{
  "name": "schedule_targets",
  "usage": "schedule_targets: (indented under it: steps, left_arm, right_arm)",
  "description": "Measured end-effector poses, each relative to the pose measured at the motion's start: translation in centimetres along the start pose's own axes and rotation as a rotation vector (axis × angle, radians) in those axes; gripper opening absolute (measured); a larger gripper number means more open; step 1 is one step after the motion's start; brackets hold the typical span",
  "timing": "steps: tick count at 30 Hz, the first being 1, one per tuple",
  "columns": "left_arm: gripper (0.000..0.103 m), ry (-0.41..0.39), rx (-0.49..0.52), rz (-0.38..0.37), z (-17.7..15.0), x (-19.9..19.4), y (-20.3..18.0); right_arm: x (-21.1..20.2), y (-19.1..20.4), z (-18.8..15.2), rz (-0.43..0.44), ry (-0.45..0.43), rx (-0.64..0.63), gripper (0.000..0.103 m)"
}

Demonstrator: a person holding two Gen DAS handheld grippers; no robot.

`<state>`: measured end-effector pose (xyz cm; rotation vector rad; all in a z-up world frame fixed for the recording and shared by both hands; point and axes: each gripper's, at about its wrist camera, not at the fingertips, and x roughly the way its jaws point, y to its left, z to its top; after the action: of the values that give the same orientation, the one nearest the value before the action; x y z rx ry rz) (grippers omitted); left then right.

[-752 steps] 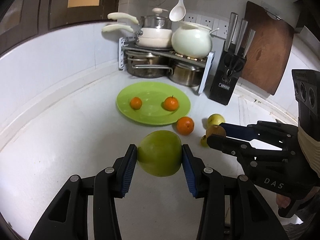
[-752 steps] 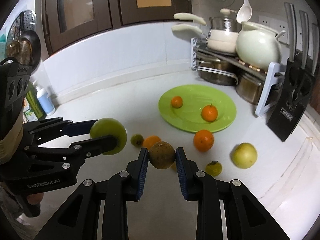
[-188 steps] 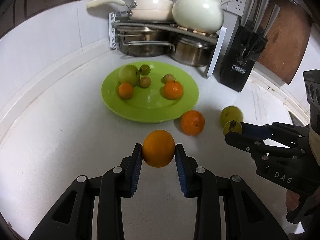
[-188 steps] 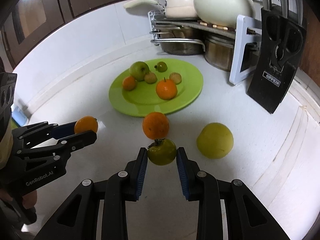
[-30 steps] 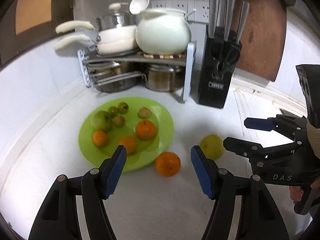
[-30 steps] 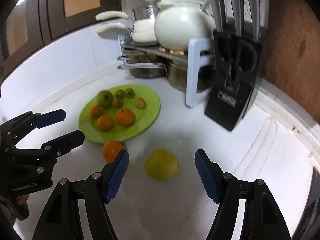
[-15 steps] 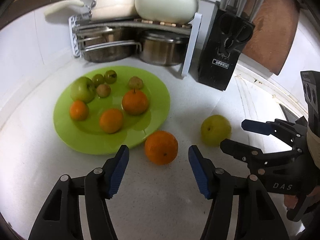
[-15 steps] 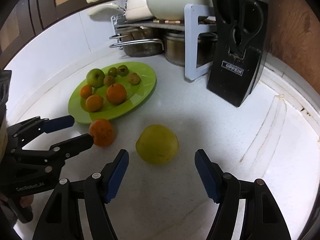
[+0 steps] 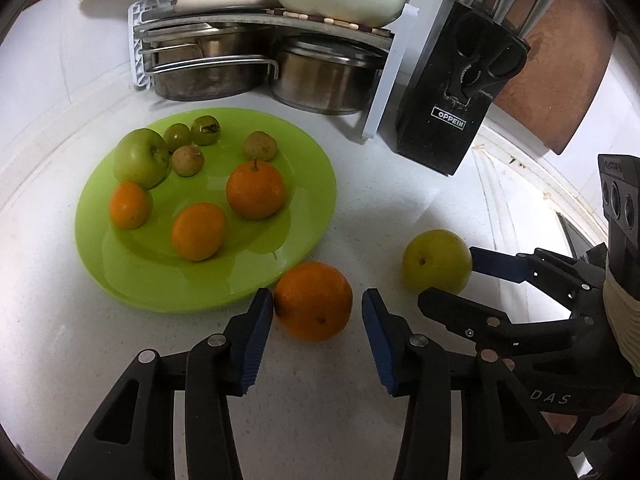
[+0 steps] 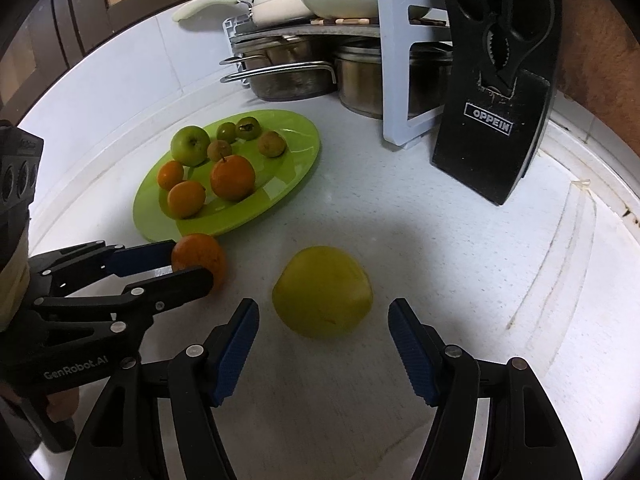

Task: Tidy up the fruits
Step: 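Close left tool on the orange while right tool grasps the large yellow-green fruit, then lift the orange and yellow-green fruit and carry both over the green plate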

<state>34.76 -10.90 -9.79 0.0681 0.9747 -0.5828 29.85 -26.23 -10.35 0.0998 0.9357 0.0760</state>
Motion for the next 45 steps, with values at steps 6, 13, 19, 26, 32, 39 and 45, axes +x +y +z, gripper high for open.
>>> schedule_targets:
  steps: [6, 13, 19, 26, 32, 39, 45]
  left_arm:
    - [0.042, 0.008, -0.002, 0.007, 0.0, 0.3, 0.1]
    - [0.041, 0.006, 0.009, 0.012, -0.1, 0.4, 0.1]
    - [0.041, -0.001, 0.017, 0.014, -0.2, 0.1, 0.0]
    - [0.041, -0.017, 0.024, 0.021, -0.1, -0.5, -0.2]
    - [0.041, -0.029, 0.026, 0.023, -0.2, -0.9, -0.2]
    - [0.041, -0.052, 0.024, 0.027, -0.4, -2.1, -0.2]
    - [0.041, -0.089, 0.013, 0.029, -0.5, -3.8, 0.0]
  right_arm:
    - [0.4, 0.0, 0.2, 0.005, 0.004, -0.002, 0.060]
    - [0.7, -0.1, 0.3, 0.005, -0.001, -0.006, 0.055]
    - [0.6, -0.1, 0.1, 0.002, -0.009, -0.006, 0.054]
    - [0.5, -0.1, 0.0, 0.007, -0.009, -0.001, 0.054]
    - [0.1, 0.0, -0.3, 0.006, -0.016, 0.006, 0.054]
    - [-0.9, 0.4, -0.1, 0.009, -0.041, 0.005, 0.054]
    - [-2.4, 1.1, 0.3, 0.013, -0.079, -0.010, 0.054]
